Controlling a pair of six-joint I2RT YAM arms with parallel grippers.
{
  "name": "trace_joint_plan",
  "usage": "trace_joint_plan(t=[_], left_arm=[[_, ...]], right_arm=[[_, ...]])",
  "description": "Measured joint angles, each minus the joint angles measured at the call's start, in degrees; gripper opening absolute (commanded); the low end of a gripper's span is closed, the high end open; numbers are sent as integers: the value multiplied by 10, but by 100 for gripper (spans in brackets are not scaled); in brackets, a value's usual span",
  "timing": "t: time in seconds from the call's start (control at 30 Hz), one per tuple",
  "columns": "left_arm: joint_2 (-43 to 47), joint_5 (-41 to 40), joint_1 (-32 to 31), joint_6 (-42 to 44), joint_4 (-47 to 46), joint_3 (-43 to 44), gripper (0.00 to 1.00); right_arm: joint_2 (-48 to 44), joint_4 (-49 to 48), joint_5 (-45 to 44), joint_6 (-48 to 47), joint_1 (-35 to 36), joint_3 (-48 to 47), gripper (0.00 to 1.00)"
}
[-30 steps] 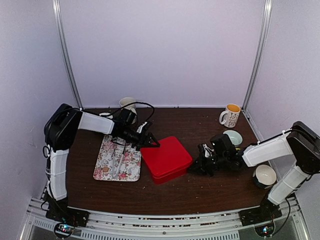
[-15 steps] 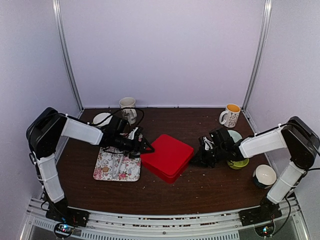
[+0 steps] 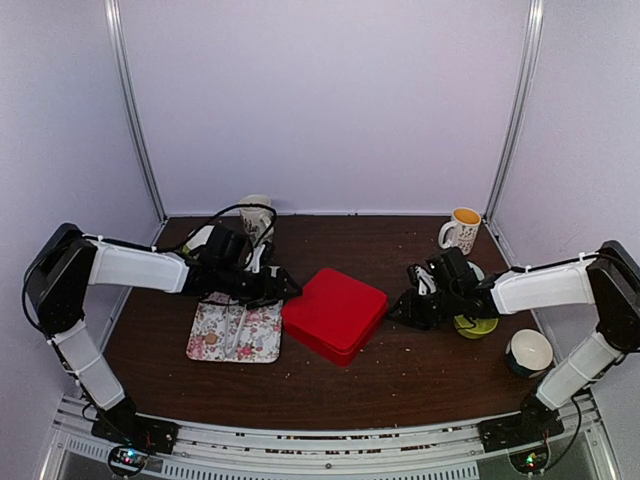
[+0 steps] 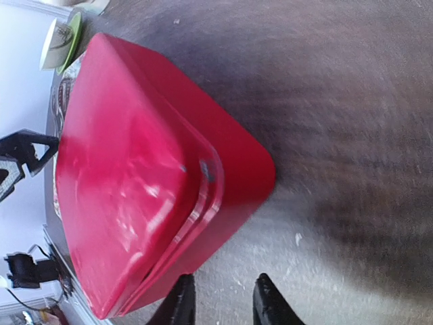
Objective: Pack the chocolate
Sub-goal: Rotate the packed packing box at the center of the board, then pick up the box lid from the packing box.
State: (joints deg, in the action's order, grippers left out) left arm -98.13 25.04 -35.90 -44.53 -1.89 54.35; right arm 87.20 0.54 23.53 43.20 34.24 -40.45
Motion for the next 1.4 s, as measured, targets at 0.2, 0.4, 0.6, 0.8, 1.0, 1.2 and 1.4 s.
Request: trace_joint_plan(t=[0.2, 0.4, 0.6, 0.8, 1.0, 1.2, 1.4], left_arm=[[14, -41, 0, 35, 33, 14, 89], [16, -61, 1, 74, 61, 38, 86], [11, -13, 3, 104, 63, 63, 79], [-28, 41, 3, 111, 47, 85, 79], [-68, 78, 3, 111, 46, 88, 76], [-70, 101, 6, 110, 26, 91, 77], [-79, 117, 6, 110, 14, 92, 77]], right_arm=[[-59, 1, -10, 38, 12, 50, 51], [-93, -28, -17, 92, 41, 56, 64], [-91, -68, -19, 138, 59, 56, 59], [-63, -99, -18, 171, 69, 53, 54], [-31, -122, -10, 187, 72, 39, 50], [-10, -141, 0, 192, 72, 17, 50], [8, -157, 6, 200, 73, 14, 47]])
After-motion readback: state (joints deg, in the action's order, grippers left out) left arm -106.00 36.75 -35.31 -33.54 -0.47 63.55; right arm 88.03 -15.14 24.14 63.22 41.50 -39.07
